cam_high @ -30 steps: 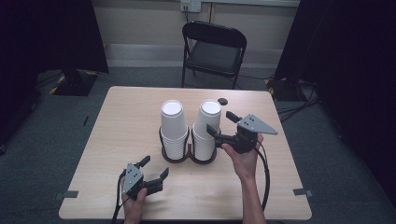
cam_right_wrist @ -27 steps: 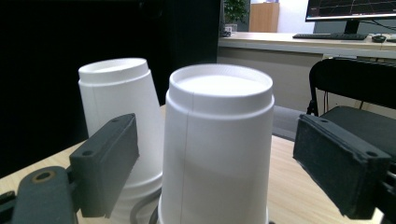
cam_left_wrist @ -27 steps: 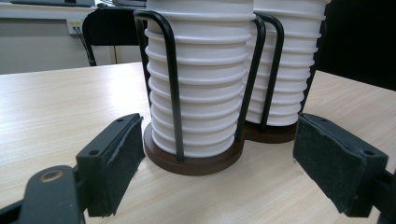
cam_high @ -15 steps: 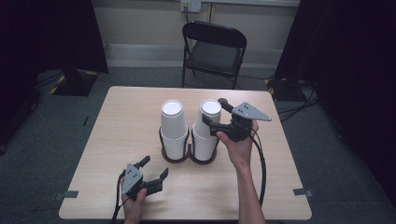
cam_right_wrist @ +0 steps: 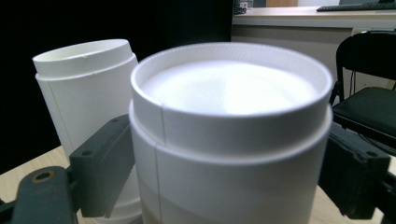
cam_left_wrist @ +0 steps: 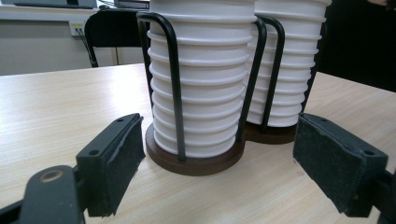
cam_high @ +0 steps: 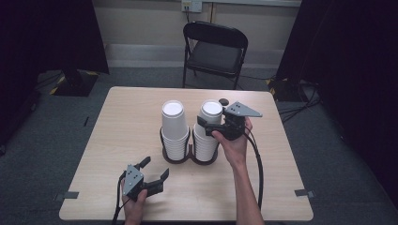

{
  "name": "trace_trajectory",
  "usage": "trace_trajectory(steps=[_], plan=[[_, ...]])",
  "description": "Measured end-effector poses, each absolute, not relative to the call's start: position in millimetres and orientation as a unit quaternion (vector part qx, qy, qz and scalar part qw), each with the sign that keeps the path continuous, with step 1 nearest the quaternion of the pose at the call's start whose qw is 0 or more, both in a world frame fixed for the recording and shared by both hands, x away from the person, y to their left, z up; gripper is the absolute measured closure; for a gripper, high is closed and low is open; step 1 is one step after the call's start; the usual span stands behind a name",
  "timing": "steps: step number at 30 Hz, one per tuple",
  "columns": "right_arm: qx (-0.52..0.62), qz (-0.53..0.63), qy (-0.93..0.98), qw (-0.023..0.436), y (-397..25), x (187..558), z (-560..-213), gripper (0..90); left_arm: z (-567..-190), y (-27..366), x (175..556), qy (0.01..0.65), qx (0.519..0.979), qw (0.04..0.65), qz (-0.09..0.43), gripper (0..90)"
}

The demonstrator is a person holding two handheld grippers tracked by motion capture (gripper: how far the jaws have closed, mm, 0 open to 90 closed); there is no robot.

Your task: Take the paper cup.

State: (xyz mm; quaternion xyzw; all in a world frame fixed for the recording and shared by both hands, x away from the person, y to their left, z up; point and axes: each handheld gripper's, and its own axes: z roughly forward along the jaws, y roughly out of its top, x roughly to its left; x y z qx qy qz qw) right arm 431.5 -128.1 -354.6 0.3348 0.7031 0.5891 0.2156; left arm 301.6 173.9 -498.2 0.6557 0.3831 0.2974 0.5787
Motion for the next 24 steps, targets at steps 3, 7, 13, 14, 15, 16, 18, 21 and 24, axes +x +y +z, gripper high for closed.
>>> trace_trajectory(steps=[3,7,13,14,15,16,18,21,24], plan=[[0.338,0.587,0.704,0.216,-126.3,432.8,-358.5,13.6,-498.2,174.0,301.4,0.383,0.655,0.579,0.298,16.1],[0.343,0.581,0.707,0.212,-124.2,435.0,-366.3,13.3,-498.3,174.1,301.4,0.383,0.655,0.58,0.297,16.0],[0.346,0.573,0.712,0.21,-122.9,436.9,-372.2,13.2,-498.2,173.9,301.4,0.383,0.655,0.579,0.298,16.0],[0.347,0.574,0.712,0.208,-122.7,437.1,-372.9,13.2,-498.2,174.0,301.6,0.383,0.656,0.579,0.297,16.0],[0.347,0.574,0.712,0.208,-122.7,437.1,-372.9,13.2,-498.2,174.0,301.6,0.383,0.656,0.579,0.297,16.0],[0.346,0.573,0.713,0.209,-122.5,437.2,-373.3,13.1,-498.1,174.1,301.7,0.383,0.657,0.579,0.296,16.0],[0.347,0.569,0.715,0.211,-121.4,437.4,-374.3,12.8,-498.1,174.1,301.7,0.383,0.656,0.579,0.296,16.0],[0.347,0.568,0.716,0.211,-120.9,438.0,-375.4,12.9,-498.1,174.4,302.1,0.38,0.658,0.58,0.293,16.0],[0.35,0.562,0.719,0.209,-120.0,438.8,-379.3,11.9,-498.1,174.7,302.3,0.377,0.66,0.581,0.29,15.9]])
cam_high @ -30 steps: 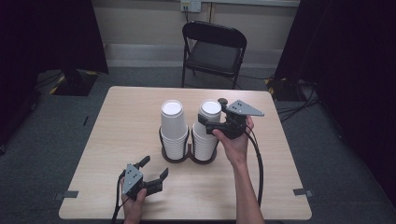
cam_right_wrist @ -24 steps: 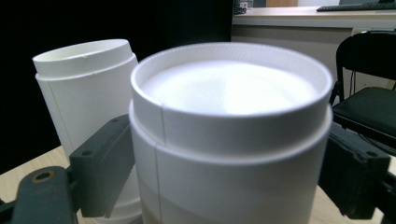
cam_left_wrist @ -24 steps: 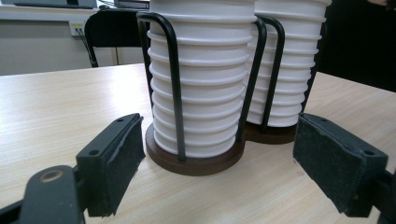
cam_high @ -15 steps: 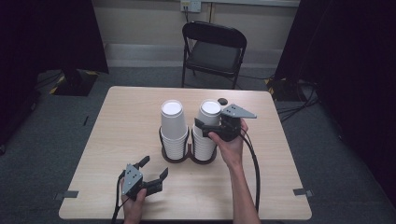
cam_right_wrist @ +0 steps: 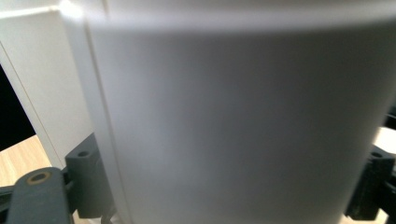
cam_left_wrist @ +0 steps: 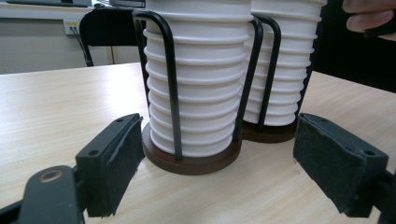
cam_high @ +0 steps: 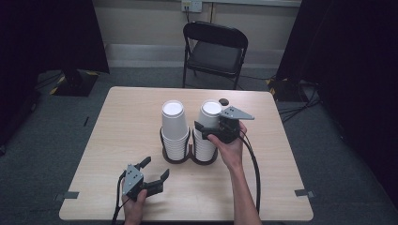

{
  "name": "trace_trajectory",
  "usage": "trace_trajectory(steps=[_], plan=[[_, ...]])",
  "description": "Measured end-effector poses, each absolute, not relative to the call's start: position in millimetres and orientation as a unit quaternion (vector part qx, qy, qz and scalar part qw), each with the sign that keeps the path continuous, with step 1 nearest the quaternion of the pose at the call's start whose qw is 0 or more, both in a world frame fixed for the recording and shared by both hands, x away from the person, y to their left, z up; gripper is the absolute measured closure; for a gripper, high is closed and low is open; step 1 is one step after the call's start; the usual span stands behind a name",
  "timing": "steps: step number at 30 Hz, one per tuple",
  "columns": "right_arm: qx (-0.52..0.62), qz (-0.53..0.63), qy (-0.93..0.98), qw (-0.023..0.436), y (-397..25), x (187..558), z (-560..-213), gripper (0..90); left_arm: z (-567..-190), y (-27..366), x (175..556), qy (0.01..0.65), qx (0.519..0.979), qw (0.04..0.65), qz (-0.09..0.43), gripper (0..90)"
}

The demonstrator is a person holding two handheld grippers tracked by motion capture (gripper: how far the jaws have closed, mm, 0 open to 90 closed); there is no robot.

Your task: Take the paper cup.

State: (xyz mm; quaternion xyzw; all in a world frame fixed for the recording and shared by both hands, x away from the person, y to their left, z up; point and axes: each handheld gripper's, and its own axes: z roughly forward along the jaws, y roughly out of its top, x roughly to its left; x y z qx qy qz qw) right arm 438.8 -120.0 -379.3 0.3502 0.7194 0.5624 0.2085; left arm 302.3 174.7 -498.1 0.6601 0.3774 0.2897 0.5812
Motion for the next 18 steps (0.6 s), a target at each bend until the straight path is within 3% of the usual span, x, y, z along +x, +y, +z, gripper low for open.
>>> trace_trajectory(steps=[18], plan=[[0.357,0.561,0.717,0.206,-120.0,438.0,-380.0,14.0,-498.0,173.9,301.5,0.374,0.661,0.579,0.297,16.0]])
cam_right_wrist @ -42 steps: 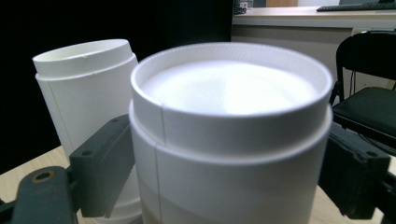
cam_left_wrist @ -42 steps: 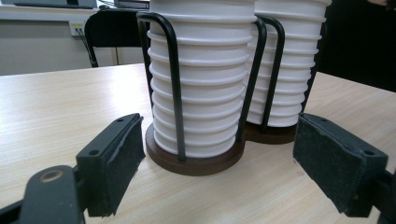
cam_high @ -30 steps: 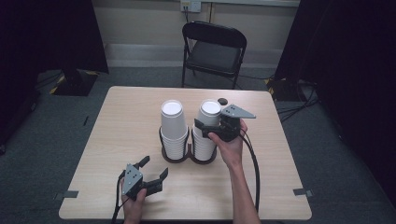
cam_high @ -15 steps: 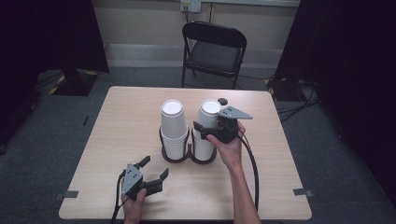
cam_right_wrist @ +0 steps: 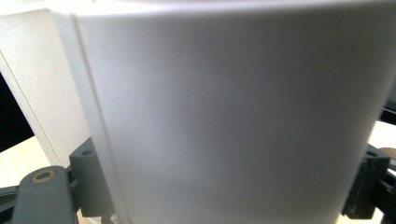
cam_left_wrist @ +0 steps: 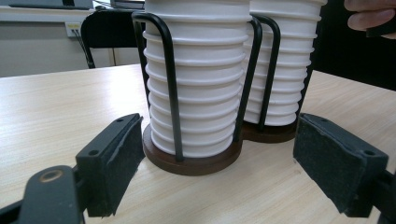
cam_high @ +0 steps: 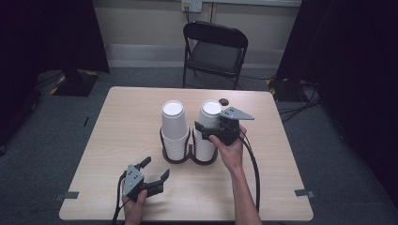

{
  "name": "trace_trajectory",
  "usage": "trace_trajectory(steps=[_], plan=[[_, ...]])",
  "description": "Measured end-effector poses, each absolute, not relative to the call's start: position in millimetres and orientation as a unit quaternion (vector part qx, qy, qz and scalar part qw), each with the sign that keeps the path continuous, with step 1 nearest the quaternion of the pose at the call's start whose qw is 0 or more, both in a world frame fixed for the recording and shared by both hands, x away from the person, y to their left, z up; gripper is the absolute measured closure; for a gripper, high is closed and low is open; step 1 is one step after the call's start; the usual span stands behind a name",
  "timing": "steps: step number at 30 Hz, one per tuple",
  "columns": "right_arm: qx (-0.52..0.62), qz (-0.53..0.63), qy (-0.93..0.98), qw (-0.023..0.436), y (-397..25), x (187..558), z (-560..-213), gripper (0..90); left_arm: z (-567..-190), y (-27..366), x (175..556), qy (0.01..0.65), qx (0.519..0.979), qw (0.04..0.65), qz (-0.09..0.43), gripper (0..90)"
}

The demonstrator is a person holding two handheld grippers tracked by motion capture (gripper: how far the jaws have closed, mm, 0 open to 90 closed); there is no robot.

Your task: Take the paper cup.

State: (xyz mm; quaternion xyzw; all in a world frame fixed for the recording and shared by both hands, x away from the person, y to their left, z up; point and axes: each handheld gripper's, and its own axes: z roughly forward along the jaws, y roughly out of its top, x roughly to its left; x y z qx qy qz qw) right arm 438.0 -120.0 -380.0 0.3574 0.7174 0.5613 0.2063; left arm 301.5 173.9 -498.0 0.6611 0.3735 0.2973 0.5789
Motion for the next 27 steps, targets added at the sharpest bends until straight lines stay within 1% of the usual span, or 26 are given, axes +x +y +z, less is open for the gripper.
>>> trace_trajectory(steps=[8,16,21,27], plan=[[0.352,0.558,0.72,0.213,-119.7,437.0,-376.8,14.5,-498.1,173.8,301.6,0.373,0.662,0.58,0.295,16.0],[0.341,0.573,0.711,0.223,-122.7,434.4,-363.1,14.6,-498.0,173.5,301.6,0.371,0.664,0.578,0.296,15.8],[0.337,0.575,0.71,0.227,-123.8,433.7,-357.8,14.7,-498.0,173.4,301.4,0.371,0.663,0.578,0.297,17.8],[0.338,0.577,0.707,0.228,-124.2,433.3,-356.8,14.7,-498.1,173.5,301.2,0.374,0.661,0.578,0.299,17.7]])
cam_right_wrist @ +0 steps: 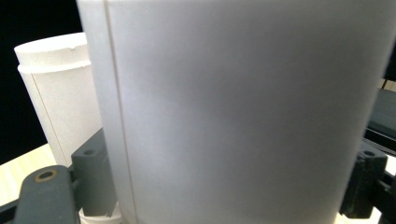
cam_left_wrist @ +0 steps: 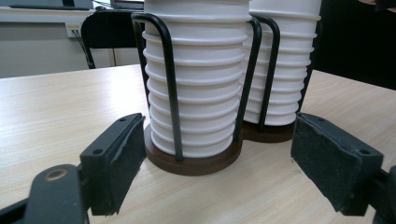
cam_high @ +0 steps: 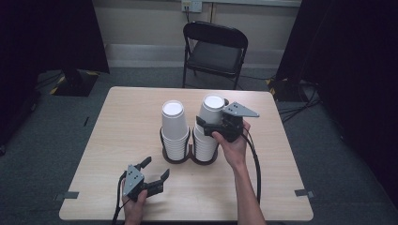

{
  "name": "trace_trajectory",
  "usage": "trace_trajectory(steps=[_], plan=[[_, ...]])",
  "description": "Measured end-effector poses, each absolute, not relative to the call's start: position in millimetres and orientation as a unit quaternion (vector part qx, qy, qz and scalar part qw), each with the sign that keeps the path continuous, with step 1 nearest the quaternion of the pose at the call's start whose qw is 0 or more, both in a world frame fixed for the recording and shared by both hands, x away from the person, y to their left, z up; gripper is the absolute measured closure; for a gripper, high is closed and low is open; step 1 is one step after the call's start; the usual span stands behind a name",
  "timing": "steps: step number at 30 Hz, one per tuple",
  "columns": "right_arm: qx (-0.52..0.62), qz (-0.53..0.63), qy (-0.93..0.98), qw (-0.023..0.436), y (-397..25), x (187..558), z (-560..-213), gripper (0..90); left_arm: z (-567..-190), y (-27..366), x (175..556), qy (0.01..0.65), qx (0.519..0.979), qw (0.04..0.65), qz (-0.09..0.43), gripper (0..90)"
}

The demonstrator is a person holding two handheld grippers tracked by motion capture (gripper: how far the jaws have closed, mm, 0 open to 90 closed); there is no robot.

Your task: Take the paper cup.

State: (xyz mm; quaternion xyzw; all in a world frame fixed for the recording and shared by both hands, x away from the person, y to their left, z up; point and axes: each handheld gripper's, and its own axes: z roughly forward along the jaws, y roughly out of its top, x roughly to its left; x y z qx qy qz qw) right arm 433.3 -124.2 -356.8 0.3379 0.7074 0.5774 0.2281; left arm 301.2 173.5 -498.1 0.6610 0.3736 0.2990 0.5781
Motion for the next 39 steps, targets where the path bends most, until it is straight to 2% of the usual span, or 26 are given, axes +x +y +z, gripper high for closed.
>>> trace_trajectory(steps=[9,12,36,39], plan=[[0.329,0.587,0.7,0.239,-124.5,432.0,-340.9,14.7,-498.1,173.4,301.2,0.374,0.661,0.577,0.3,17.8],[0.331,0.585,0.701,0.24,-125.1,432.4,-338.4,14.7,-498.0,173.1,301.1,0.373,0.662,0.577,0.3,21.3],[0.325,0.61,0.678,0.252,-133.9,429.9,-319.8,14.7,-497.8,172.7,302.2,0.37,0.666,0.576,0.295,19.5],[0.322,0.628,0.666,0.241,-136.2,426.0,-314.0,14.8,-497.8,172.2,301.8,0.369,0.667,0.575,0.296,19.5]])
